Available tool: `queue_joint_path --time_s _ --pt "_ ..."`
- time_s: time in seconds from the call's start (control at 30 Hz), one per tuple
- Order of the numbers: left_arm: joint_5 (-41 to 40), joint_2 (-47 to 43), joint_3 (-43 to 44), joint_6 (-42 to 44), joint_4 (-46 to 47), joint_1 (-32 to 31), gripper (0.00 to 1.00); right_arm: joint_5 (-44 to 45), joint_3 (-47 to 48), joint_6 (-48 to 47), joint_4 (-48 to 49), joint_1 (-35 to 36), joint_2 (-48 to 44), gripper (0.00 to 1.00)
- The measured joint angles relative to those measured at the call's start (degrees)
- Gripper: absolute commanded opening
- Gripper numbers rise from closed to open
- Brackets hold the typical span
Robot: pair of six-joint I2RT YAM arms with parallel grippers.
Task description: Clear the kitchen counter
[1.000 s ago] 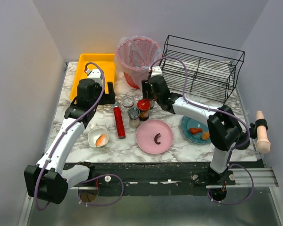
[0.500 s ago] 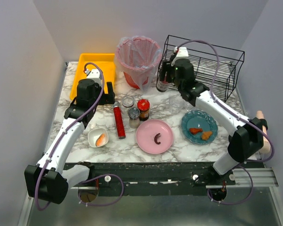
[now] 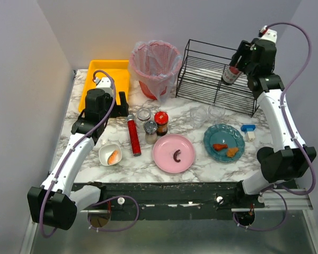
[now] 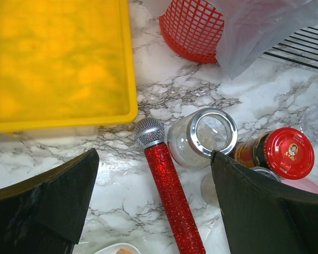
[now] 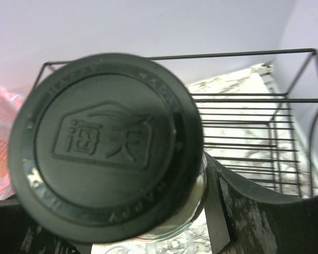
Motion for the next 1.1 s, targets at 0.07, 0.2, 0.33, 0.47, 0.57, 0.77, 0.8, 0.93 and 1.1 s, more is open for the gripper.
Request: queue_joint_path --time_s 0.07,0.2,0.33,0.47,0.57,0.77,0.8,0.93,1.1 --pt "0.0 -0.2 -0.1 0.0 0.0 0.0 0.99 0.1 1.5 0.0 -1.3 -2.6 0.5 0.01" --pt "0.1 -0.5 -0.2 0.0 0.0 0.0 0.99 1.7 3.6 -0.4 -3.3 -5.9 2.5 0.01" --pt "0.1 -0.6 -0.3 0.0 0.0 0.0 0.99 2.8 3.9 -0.3 -5.0 -8.8 4.6 0.01" --pt "0.2 -0.6 -0.3 0.0 0.0 0.2 0.99 3.5 3.1 0.4 -6.2 -11.6 5.4 0.01" --pt "0.6 -0.5 -0.3 0.0 0.0 0.4 0.99 4.8 3.1 0.4 -6.3 -12.9 5.4 0.01" --pt "1.0 -0.4 -0.3 0.0 0.0 0.7 0.99 6.2 2.1 0.4 -5.6 -14.8 6.1 0.01" --pt "1.0 -0.4 -0.3 0.0 0.0 0.7 0.99 6.3 2.0 0.4 -5.5 -15.0 6.4 0.01" --pt "1.0 -0.4 -0.3 0.0 0.0 0.7 0.99 6.4 1.5 0.4 -4.8 -15.6 8.0 0.07" --pt "1.1 -0.1 -0.3 0.0 0.0 0.7 0.99 6.4 1.5 -0.4 -3.2 -15.7 8.8 0.43"
